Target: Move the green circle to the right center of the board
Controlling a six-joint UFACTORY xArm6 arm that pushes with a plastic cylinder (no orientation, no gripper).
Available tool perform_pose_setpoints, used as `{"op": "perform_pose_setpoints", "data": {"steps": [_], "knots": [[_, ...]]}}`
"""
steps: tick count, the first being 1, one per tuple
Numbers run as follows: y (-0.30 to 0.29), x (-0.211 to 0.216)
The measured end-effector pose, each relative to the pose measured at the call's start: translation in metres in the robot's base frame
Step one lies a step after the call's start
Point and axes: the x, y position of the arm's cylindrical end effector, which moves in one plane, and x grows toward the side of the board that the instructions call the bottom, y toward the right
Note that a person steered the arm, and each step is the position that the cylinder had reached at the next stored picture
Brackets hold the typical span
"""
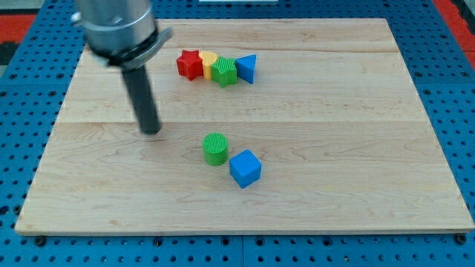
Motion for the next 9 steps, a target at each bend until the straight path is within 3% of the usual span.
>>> {"op": "perform_pose_setpoints", "data": {"steps": [1,2,4,5,6,8,9], "knots": [[0.008,0.036],[0.061,0.031],[0.171,-0.020],[0.109,-0.016],[0.119,-0.003],[0.252,-0.002],[0.247,0.032]]}}
